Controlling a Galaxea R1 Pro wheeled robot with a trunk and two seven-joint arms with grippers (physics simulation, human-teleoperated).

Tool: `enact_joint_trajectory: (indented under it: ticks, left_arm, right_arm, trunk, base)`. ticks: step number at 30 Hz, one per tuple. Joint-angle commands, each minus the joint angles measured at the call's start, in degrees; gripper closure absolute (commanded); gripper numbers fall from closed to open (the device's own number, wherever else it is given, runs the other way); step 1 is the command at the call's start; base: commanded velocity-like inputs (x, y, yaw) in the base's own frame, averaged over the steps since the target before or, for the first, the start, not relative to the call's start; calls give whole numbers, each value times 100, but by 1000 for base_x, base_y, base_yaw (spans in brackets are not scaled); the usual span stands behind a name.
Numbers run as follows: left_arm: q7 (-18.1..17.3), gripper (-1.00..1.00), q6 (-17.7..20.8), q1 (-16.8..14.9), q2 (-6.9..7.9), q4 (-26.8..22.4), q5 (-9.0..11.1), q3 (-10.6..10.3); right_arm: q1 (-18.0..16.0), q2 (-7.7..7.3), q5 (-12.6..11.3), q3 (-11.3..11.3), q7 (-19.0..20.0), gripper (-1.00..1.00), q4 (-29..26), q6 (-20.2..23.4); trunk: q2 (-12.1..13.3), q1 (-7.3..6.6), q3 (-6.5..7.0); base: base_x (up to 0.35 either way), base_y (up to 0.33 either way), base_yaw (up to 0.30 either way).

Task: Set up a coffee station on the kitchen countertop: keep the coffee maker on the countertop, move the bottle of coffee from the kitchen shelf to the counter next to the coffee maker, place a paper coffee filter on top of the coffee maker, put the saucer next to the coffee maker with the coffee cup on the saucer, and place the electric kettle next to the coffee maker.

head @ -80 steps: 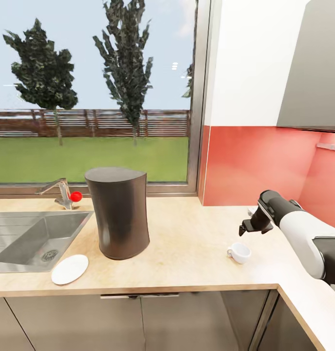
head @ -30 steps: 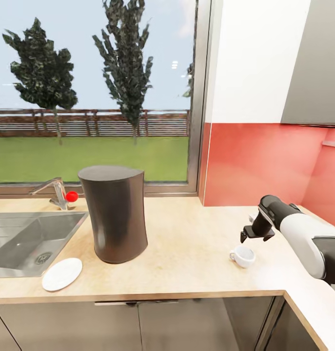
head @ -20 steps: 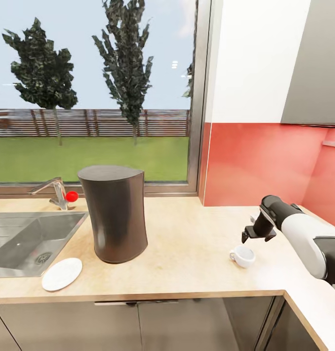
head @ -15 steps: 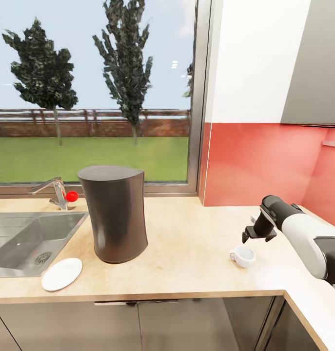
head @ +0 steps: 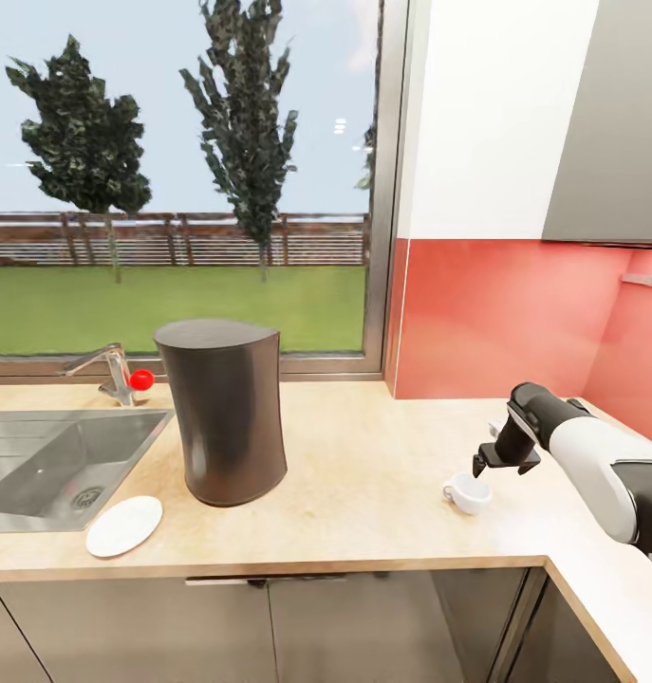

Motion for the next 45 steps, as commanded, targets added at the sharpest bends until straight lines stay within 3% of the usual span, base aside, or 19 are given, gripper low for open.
enact_joint_trajectory:
  ticks: [1,3,44,45]
  left_arm:
    - [-37,-100,-15,-5,1,8,5,46]
    - [-37,-100,-19,-5,0,8,5,46]
    - [-37,-100,-14,-5,-43,8,5,37]
    - [-37,-100,-14,-5,-43,8,5,37]
  right_arm:
    - [-3,-2,23,44,58,-100,-9,13]
    - [-3,-2,23,44,58,-100,-12,13]
    - [-3,18,39,44,49,-100,196,13]
    - [-3,17,37,44,49,100,196,13]
  trunk:
    - [-6,1,-8]
    - [-6,1,-8]
    - [-1650,901,-745]
    - [-1650,901,-745]
  base:
    - [-1,0,0]
    - [0,0,0]
    - [0,0,0]
    - [0,0,0]
